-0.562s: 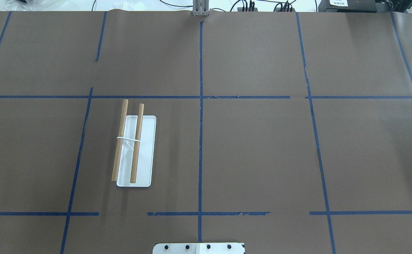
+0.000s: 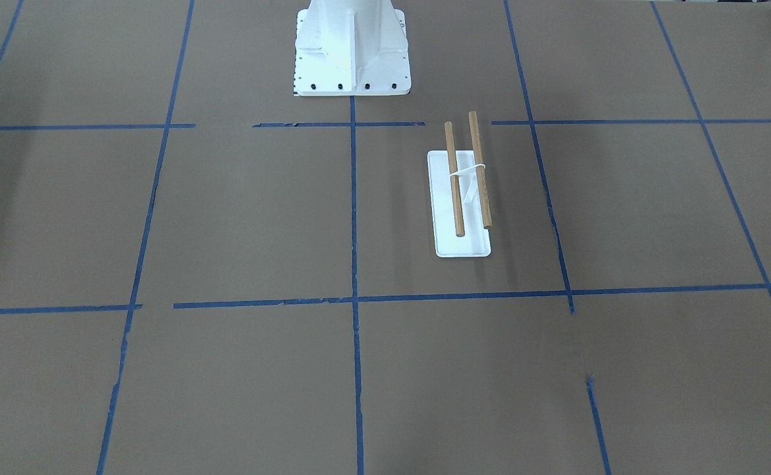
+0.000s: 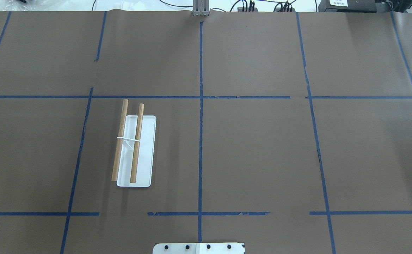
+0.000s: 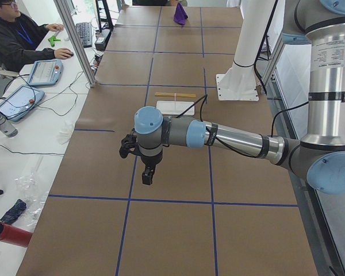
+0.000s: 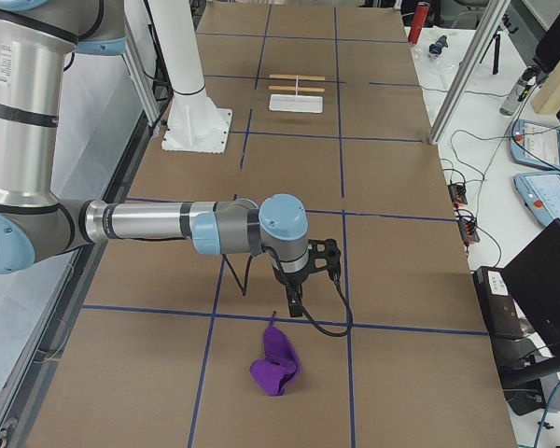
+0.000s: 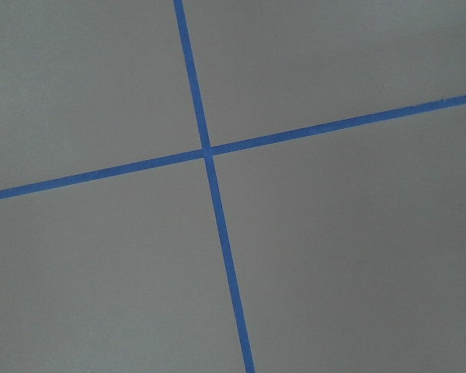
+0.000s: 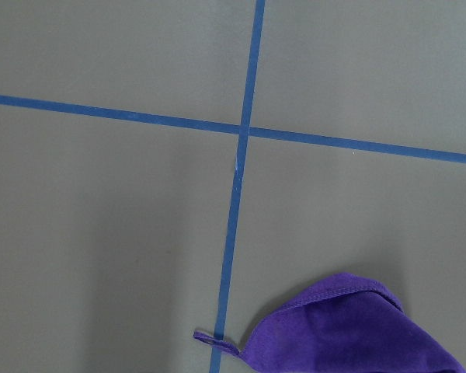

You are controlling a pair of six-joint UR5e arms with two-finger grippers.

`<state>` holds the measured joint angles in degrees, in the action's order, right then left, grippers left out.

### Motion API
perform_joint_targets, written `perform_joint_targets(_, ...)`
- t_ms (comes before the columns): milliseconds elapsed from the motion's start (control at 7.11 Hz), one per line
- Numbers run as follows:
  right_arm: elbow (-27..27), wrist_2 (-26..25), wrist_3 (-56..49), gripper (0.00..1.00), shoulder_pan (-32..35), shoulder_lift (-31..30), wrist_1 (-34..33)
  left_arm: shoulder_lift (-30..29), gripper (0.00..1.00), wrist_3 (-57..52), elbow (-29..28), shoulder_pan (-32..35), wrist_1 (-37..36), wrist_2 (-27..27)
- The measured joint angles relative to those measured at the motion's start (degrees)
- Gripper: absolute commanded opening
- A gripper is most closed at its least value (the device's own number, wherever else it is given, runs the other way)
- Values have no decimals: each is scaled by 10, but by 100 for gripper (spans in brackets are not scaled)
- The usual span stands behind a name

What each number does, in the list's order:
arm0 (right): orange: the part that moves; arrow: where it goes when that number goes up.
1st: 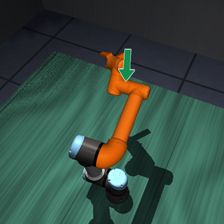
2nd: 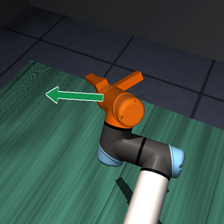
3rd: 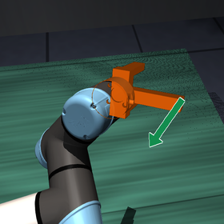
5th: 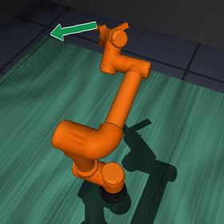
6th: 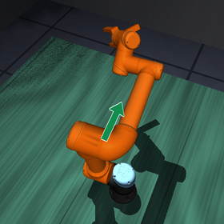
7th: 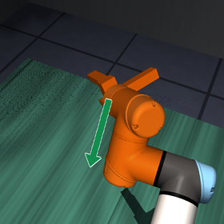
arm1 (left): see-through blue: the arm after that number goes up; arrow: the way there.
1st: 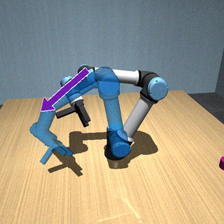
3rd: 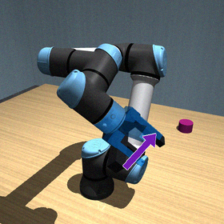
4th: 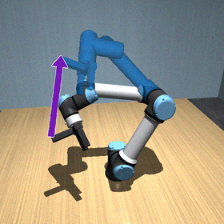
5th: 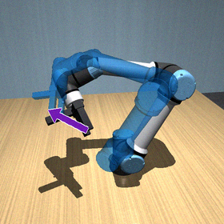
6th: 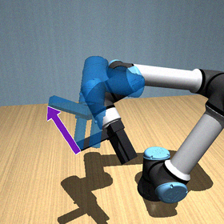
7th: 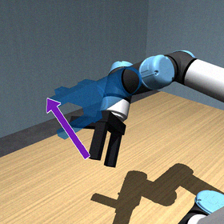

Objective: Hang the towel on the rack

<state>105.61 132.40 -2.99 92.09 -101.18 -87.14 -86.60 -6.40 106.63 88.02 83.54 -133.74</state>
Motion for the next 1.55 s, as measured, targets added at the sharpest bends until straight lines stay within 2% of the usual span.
perform_joint_targets(281, 0, -1, 0, 100, -1, 5, 0, -25, 100, 3, 3, -14, 17, -1)
perform_joint_targets(703, -2, -1, -6, 100, -2, 8, 0, -85, 100, 5, -25, -17, 96, -4)
perform_joint_targets(984, -15, -3, -75, 100, -1, 0, 0, -89, 100, 5, -28, -17, 118, -24)
perform_joint_targets(1266, -60, -8, -181, 99, 1, -3, 2, -90, 100, 5, -29, -17, 132, -33)
perform_joint_targets(1547, -136, -15, -227, 95, 1, 1, 68, -90, 100, 5, -29, -18, 137, -34)
